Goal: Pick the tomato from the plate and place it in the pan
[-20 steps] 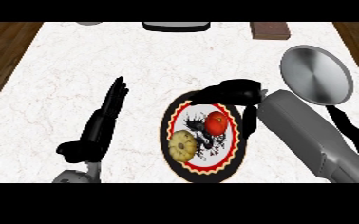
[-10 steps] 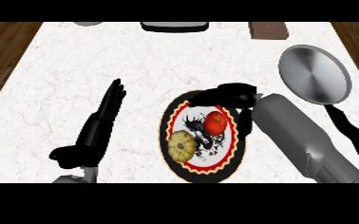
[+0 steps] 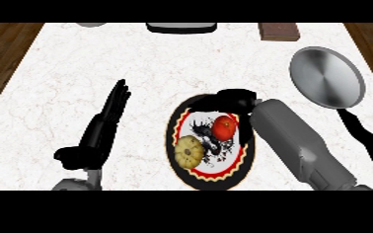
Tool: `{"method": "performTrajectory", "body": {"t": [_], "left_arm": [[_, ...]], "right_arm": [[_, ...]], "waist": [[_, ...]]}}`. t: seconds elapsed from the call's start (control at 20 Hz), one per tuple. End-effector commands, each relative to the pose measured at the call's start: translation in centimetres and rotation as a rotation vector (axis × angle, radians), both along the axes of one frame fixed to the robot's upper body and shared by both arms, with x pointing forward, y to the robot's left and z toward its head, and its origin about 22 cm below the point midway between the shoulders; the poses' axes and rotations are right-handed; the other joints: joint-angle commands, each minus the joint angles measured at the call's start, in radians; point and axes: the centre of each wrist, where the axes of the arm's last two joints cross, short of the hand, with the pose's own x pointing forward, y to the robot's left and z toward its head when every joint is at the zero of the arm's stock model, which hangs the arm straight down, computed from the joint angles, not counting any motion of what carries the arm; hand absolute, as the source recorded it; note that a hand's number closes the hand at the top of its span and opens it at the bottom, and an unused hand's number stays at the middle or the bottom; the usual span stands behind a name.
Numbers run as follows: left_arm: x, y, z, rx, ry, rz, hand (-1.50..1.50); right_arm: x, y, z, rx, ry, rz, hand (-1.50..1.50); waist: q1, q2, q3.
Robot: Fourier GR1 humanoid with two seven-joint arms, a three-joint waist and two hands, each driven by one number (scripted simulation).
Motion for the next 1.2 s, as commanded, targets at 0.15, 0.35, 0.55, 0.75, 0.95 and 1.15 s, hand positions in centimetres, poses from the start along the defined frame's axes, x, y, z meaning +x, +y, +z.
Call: {"method": "performTrajectory", "body": {"t": [0.15, 0.35, 0.55, 0.75, 0.95, 1.15], "left_arm": [[-2.4, 0.3, -0.3, -0.03, 0.01, -0.015, 0.0], [0.0, -1.2, 1.8, -0.017, -0.015, -0.003, 0.0], [0.1, -0.1, 0.3, -0.012, 0.004, 0.015, 0.0], [-0.1, 0.1, -0.3, -0.007, -0.003, -0.004, 0.0], [0.3, 0.6, -0.5, 0.002, -0.014, 0.011, 0.0], [-0.6, 0.1, 0.0, -0.009, 0.004, 0.0, 0.0]], "right_arm": [[-0.4, 2.1, -2.0, -0.052, 0.056, 0.012, -1.5], [-2.1, 1.6, -4.6, -0.067, -0.034, 0.188, 1.5], [0.0, 1.8, -2.8, -0.075, -0.084, 0.185, 1.5], [-1.2, 1.9, -4.7, -0.037, -0.097, 0.156, 1.5], [0.0, -0.2, -3.7, 0.054, -0.18, 0.109, 1.5], [1.0, -0.8, -1.7, 0.192, -0.223, -0.008, 1.5]], "waist": [[0.008, 0.0, 0.0], [0.011, 0.003, 0.001], [0.008, 0.003, 0.0], [0.009, 0.004, 0.0], [0.006, 0.005, 0.0], [0.0, 0.0, 0.001]]}}
